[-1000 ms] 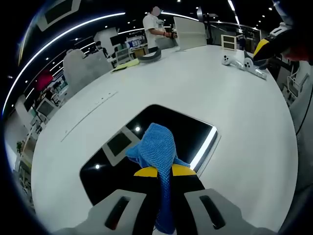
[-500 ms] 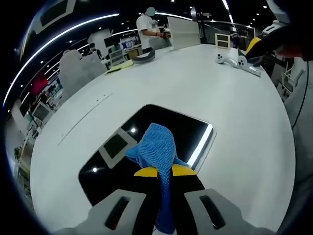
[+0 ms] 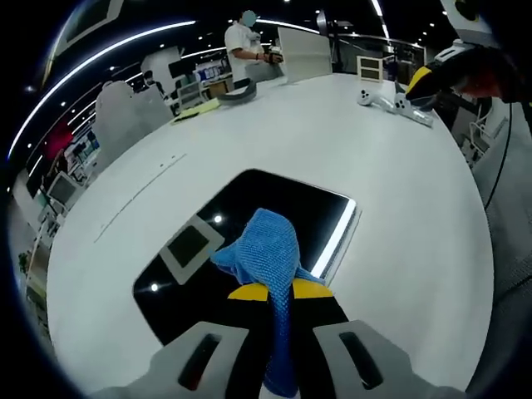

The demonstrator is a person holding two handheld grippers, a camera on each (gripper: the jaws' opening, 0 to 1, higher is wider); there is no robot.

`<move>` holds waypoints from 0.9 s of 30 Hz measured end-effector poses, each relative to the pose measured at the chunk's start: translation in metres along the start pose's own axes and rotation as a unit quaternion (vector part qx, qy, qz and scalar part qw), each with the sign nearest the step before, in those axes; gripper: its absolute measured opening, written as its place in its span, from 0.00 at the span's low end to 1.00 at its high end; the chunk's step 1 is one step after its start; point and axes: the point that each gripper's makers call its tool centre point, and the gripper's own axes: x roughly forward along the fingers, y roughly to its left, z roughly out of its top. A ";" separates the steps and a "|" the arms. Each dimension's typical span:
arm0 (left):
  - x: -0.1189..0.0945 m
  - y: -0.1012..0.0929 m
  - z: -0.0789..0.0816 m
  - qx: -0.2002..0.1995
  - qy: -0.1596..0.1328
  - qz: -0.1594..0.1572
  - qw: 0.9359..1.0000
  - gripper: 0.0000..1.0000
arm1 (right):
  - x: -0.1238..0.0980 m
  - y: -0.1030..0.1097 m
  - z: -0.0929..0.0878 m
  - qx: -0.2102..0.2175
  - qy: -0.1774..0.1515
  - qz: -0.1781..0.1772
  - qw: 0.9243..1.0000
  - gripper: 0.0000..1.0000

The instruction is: Wipe the mirror surface with the cleaning cloth until all visible marks leave the cleaned area.

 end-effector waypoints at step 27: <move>0.003 0.046 -0.003 0.083 0.015 0.036 0.996 0.05 | 0.007 0.000 -0.001 -0.002 0.012 -0.001 1.000 0.98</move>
